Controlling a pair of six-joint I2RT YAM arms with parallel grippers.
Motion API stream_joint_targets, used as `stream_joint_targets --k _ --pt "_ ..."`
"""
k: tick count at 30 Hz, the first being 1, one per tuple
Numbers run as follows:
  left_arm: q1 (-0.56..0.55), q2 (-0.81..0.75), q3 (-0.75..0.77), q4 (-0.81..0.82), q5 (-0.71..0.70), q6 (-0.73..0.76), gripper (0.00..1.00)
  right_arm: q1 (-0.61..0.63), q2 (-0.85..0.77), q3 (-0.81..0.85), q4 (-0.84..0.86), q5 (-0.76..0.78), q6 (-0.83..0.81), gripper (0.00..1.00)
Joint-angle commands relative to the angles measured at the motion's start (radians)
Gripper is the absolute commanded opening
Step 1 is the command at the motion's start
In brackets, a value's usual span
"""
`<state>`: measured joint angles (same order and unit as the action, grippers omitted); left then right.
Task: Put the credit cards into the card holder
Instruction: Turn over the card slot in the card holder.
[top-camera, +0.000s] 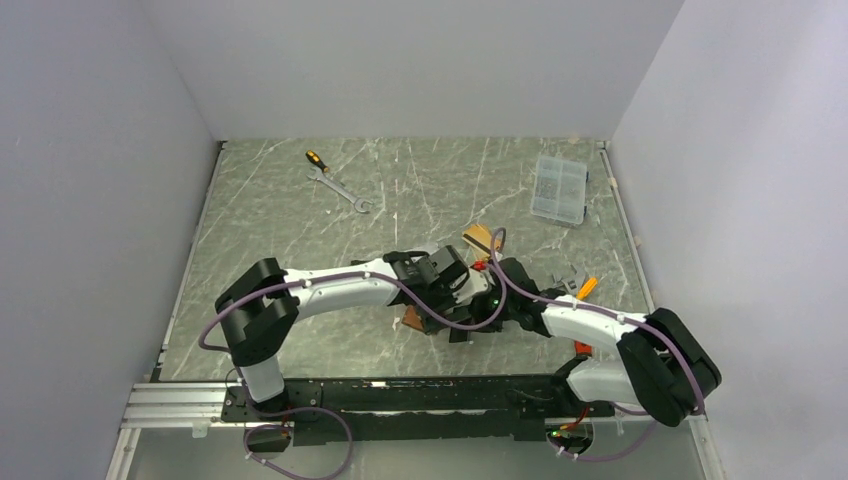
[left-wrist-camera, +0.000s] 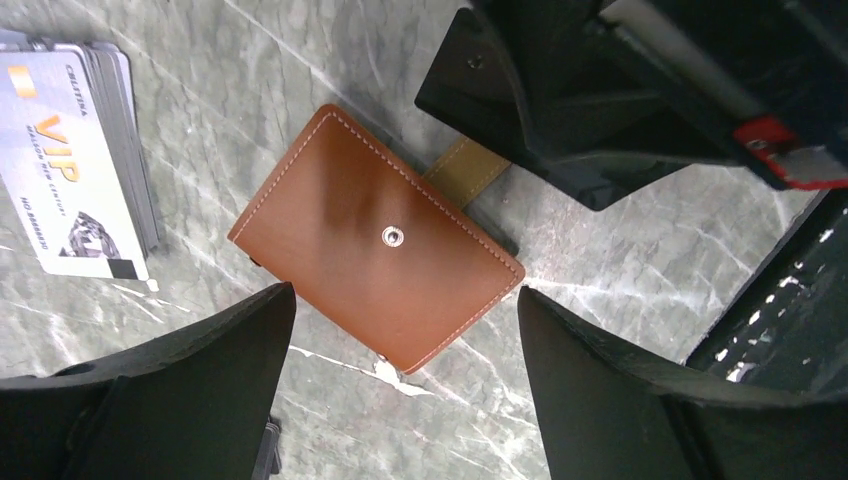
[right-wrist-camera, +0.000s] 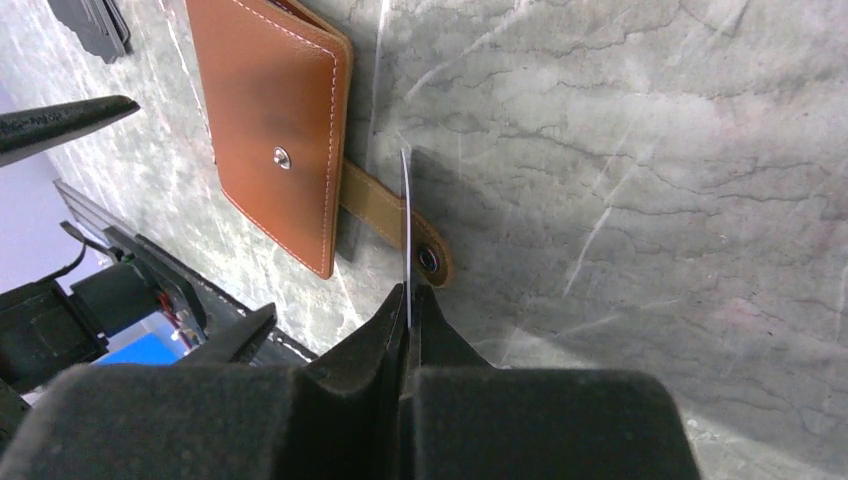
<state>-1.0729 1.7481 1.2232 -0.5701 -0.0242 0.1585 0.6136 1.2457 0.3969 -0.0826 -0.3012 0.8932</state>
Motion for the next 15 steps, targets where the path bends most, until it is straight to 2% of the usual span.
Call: stream_joint_targets --k 1,15 --pt "-0.039 0.014 0.001 0.070 -0.097 -0.022 0.88 -0.014 0.013 -0.071 -0.070 0.061 -0.003 0.00" --pt "-0.087 0.095 -0.042 0.191 -0.255 0.071 0.89 -0.078 -0.005 -0.177 0.006 0.022 0.059 0.00"
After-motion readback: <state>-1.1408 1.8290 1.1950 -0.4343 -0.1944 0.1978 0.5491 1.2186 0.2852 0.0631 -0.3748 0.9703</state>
